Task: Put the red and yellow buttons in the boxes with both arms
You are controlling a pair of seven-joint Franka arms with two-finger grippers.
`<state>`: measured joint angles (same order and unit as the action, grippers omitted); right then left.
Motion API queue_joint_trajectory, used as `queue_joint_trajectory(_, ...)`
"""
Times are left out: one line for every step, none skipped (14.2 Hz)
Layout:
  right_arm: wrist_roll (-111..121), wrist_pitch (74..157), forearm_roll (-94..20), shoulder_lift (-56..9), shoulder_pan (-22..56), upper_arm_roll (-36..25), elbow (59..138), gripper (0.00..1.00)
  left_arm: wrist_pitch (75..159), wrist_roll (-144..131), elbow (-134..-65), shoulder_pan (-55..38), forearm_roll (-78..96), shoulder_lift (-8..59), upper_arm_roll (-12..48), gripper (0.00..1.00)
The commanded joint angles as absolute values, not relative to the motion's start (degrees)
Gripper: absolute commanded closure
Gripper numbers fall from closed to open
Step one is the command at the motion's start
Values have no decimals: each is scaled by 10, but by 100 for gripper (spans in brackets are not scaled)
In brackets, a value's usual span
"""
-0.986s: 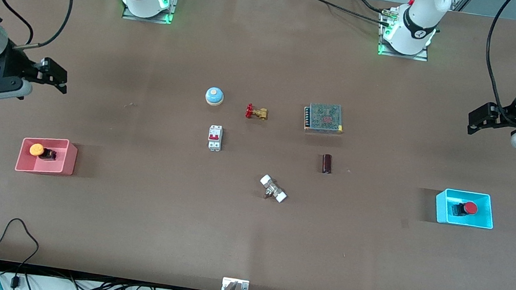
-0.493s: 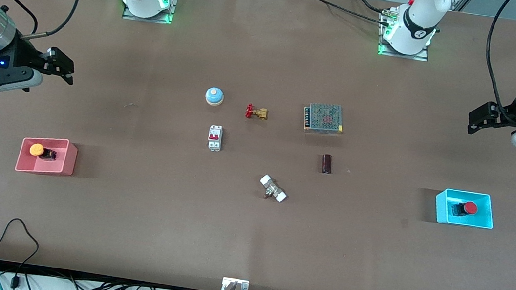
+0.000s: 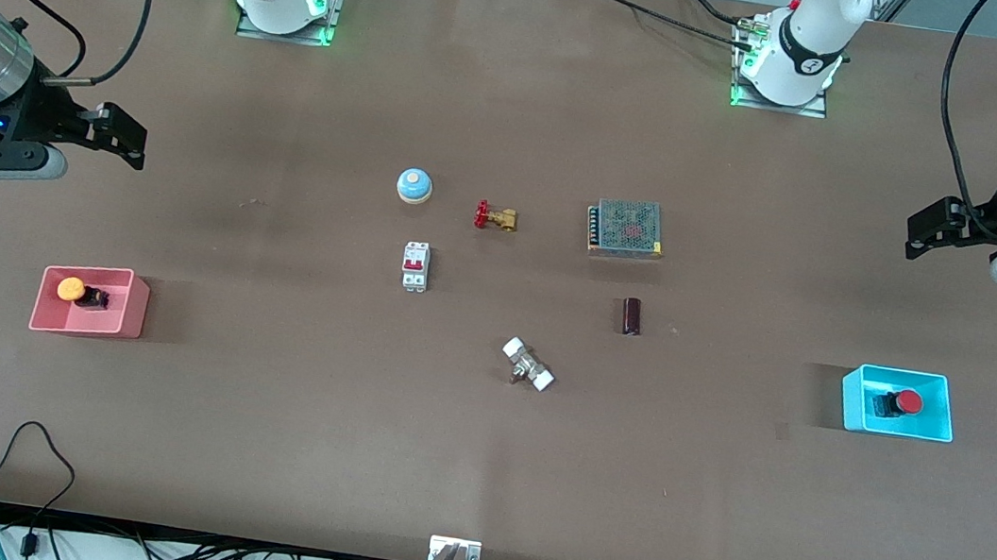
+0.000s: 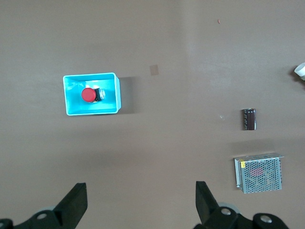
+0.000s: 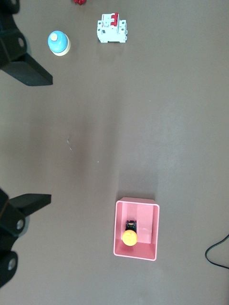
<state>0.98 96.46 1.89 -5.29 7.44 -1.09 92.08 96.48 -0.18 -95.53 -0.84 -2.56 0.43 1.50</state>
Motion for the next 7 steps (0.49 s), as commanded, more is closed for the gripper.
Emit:
queue_joint_trajectory(-2,952,18,-61,75,-11,904,0,949,-4,-944,-10,-33,5,15,0)
queue_joint_trajectory(-1,951,18,-61,75,-11,904,0,950,-4,-944,-11,-33,6,15,0)
queue_joint_trajectory(1,950,18,-61,75,-11,904,0,949,-5,-944,-11,-33,5,15,0)
queue_joint_trajectory(-3,950,18,-61,75,-11,904,0,946,-5,-944,-12,-33,5,15,0)
queue_joint_trajectory(-3,950,18,-61,74,-11,904,0,945,-4,-944,-11,-33,5,15,0)
queue_joint_trajectory(-2,950,18,-61,74,-11,904,0,945,-4,-943,-11,-33,6,15,0)
queue_joint_trajectory(3,949,18,-61,75,-11,905,0,945,-4,-943,-13,-33,5,15,0)
